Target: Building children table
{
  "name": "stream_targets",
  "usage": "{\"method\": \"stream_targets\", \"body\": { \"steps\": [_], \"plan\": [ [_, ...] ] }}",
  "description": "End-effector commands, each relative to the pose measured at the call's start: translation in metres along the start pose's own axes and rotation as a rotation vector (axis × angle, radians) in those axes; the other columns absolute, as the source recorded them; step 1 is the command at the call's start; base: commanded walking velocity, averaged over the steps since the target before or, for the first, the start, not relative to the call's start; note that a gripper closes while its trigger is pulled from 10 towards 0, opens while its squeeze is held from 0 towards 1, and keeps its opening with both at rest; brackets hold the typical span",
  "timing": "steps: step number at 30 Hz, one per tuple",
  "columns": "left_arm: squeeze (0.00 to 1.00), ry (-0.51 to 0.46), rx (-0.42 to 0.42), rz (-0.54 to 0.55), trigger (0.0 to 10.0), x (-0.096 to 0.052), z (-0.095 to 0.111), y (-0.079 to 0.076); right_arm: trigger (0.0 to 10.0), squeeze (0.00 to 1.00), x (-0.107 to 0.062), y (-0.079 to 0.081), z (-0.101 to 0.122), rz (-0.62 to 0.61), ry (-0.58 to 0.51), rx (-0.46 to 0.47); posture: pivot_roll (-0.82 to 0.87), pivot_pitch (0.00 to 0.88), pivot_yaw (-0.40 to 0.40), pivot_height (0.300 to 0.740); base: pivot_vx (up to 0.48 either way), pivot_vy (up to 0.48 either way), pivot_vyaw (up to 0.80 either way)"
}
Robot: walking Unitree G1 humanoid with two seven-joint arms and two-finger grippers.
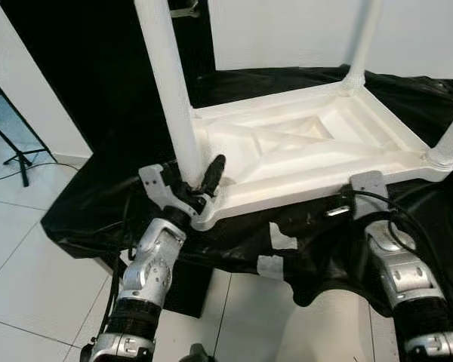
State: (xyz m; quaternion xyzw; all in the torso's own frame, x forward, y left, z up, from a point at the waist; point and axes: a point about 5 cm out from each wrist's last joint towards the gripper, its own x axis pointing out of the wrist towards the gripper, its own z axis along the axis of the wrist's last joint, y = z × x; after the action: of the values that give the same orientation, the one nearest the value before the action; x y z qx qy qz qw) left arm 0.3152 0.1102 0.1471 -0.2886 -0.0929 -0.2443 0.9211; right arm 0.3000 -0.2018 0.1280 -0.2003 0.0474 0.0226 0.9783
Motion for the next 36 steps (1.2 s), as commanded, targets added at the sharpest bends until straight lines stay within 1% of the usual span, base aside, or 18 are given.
{"method": "stream_targets", "body": {
  "steps": [1,2,4,7,8,9,10,13,14,16,20,24,25,26,27,32,34,36],
  "plan": [
    [0.00,0.002,0.036,-0.181,10.0,0.004,-0.002,-0.008,10.0,0.00,-0.008,0.001,0.003,0.019,0.007,0.016,0.04,0.000,0.080,0.740,0.000,0.000,0.00],
    [0.00,0.002,0.036,-0.181,10.0,0.004,-0.002,-0.008,10.0,0.00,-0.008,0.001,0.003,0.019,0.007,0.016,0.04,0.000,0.080,0.740,0.000,0.000,0.00],
    [0.00,0.012,0.032,-0.192,10.0,0.007,-0.007,-0.010,10.0,0.00,-0.021,0.005,0.011,0.063,0.003,0.030,0.04,0.000,0.078,0.740,0.000,0.000,0.00],
    [0.00,0.031,0.014,-0.223,10.0,0.007,-0.012,-0.014,10.0,0.00,-0.030,0.008,0.012,0.087,0.018,0.037,0.03,0.000,0.075,0.740,0.000,0.000,0.00],
    [0.00,0.050,-0.005,-0.248,10.0,0.005,-0.016,-0.018,10.0,0.00,-0.033,0.008,0.005,0.075,0.057,0.039,0.03,0.000,0.073,0.740,0.000,0.000,0.00],
    [0.00,0.050,-0.005,-0.248,10.0,0.005,-0.016,-0.018,10.0,0.00,-0.033,0.008,0.005,0.075,0.057,0.039,0.03,0.000,0.073,0.740,0.000,0.000,0.00],
    [0.00,0.061,-0.017,-0.266,10.0,0.004,-0.019,-0.019,10.0,0.00,-0.035,0.007,0.000,0.066,0.088,0.042,0.03,0.000,0.073,0.740,0.000,0.000,0.00],
    [0.00,0.078,-0.041,-0.299,10.0,0.002,-0.027,-0.025,10.0,0.00,-0.036,0.004,-0.022,0.032,0.176,0.030,0.03,0.000,0.068,0.740,0.000,0.000,0.00],
    [0.00,0.081,-0.043,-0.303,10.0,0.001,-0.030,-0.027,10.0,0.00,-0.031,0.001,-0.034,0.019,0.214,0.020,0.03,0.000,0.066,0.740,0.000,0.000,0.00],
    [0.00,0.083,-0.041,-0.304,10.0,0.001,-0.032,-0.028,10.0,0.00,-0.027,-0.002,-0.038,0.015,0.226,0.010,0.03,0.000,0.064,0.740,0.000,0.000,0.00],
    [0.00,0.085,-0.032,-0.306,10.0,0.002,-0.033,-0.028,10.0,0.00,-0.021,-0.006,-0.038,0.005,0.229,-0.003,0.03,0.000,0.062,0.740,0.000,0.000,0.00],
    [0.00,0.096,-0.025,-0.303,10.0,-0.002,-0.037,-0.027,10.0,0.00,0.003,-0.016,-0.035,-0.036,0.241,-0.025,0.04,0.000,0.059,0.740,0.000,0.000,0.00],
    [0.00,0.096,-0.025,-0.303,10.0,-0.002,-0.037,-0.027,10.0,0.00,0.003,-0.016,-0.035,-0.036,0.241,-0.025,0.04,0.000,0.059,0.740,0.000,0.000,0.00],
    [0.00,0.101,-0.027,-0.301,10.0,-0.004,-0.037,-0.026,10.0,0.00,0.010,-0.019,-0.035,-0.049,0.241,-0.029,0.04,0.000,0.059,0.740,0.000,0.000,0.00],
    [0.00,0.101,-0.027,-0.301,10.0,-0.004,-0.037,-0.026,10.0,0.00,0.010,-0.019,-0.035,-0.049,0.241,-0.029,0.04,0.000,0.059,0.740,0.000,0.000,0.00],
    [0.00,0.106,-0.021,-0.293,10.0,-0.010,-0.036,-0.023,10.0,0.00,0.027,-0.020,-0.022,-0.040,0.199,-0.047,0.09,0.000,0.050,0.740,0.000,0.000,0.00],
    [0.00,0.105,-0.021,-0.293,10.0,-0.011,-0.036,-0.023,10.0,0.00,0.029,-0.020,-0.022,-0.039,0.198,-0.047,0.09,0.000,0.050,0.740,0.000,0.000,0.00],
    [0.00,0.103,-0.025,-0.292,10.0,-0.012,-0.035,-0.023,10.0,0.00,0.034,-0.021,-0.028,-0.035,0.223,-0.032,0.09,0.000,0.051,0.740,0.000,0.000,0.00]
  ]
}}
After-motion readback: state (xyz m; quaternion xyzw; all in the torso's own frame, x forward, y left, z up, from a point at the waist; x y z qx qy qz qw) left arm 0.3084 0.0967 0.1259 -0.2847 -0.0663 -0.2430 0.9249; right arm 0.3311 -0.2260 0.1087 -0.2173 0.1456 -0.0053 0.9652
